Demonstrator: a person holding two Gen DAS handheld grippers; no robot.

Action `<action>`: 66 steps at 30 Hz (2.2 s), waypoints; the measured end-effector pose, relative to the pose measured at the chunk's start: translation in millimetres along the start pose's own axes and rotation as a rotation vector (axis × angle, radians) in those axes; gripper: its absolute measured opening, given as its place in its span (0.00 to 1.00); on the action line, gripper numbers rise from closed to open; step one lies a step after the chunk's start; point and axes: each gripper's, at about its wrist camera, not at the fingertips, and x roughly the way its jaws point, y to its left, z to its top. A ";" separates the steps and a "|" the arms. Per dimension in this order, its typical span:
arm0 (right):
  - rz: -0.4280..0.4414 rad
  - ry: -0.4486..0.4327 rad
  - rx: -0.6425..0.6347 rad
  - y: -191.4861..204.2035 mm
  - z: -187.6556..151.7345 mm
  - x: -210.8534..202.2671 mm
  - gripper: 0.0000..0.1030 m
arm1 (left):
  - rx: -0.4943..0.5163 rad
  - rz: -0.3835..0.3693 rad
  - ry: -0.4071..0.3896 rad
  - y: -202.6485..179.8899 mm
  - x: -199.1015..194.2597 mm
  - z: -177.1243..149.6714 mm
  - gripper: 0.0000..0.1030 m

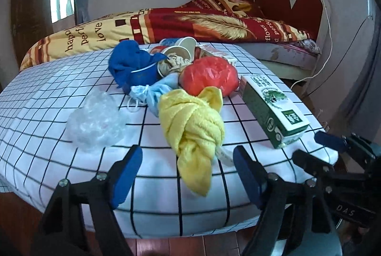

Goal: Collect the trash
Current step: 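Grasp the green milk carton with the right tool while the left tool grasps the yellow cloth, then carry both items over the black bin and open both tools to drop them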

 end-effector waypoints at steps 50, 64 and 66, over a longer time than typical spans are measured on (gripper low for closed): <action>-0.345 -0.123 0.237 -143.1 -108.0 -179.7 0.54 | 0.281 -0.444 -0.103 -148.4 -71.6 -15.9 0.36; -0.383 0.043 0.318 -197.1 -204.8 -190.5 0.55 | 0.467 -0.675 0.083 -257.3 -38.3 -63.7 0.36; -0.371 0.074 0.314 -203.5 -216.2 -187.1 0.55 | 0.482 -0.689 0.118 -268.5 -31.5 -72.5 0.36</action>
